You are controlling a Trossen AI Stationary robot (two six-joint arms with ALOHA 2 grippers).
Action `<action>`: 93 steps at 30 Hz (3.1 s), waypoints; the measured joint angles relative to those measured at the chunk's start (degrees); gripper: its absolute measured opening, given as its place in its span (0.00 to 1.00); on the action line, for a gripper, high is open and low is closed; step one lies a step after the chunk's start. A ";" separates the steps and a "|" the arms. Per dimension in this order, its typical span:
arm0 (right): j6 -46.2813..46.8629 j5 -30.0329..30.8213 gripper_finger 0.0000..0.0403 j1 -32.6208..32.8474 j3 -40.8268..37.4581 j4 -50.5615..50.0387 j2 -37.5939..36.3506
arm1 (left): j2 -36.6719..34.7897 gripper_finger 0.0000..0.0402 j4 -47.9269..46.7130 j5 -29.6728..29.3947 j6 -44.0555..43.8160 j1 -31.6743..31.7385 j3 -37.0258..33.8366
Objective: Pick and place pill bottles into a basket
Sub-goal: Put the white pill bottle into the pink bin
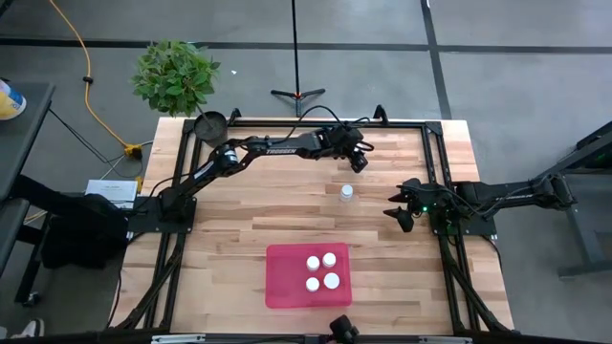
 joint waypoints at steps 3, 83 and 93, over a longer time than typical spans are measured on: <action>0.02 -0.01 0.65 -0.01 0.00 -0.02 0.01 | 0.00 0.52 -0.40 0.80 0.00 0.00 0.00; -0.09 -0.68 0.65 -0.02 0.07 -0.55 0.00 | -43.29 0.48 -36.85 -7.86 11.35 -0.13 16.55; -0.17 -0.70 0.65 0.00 0.07 -0.61 0.02 | -48.49 0.48 -51.18 7.90 7.52 -0.13 16.55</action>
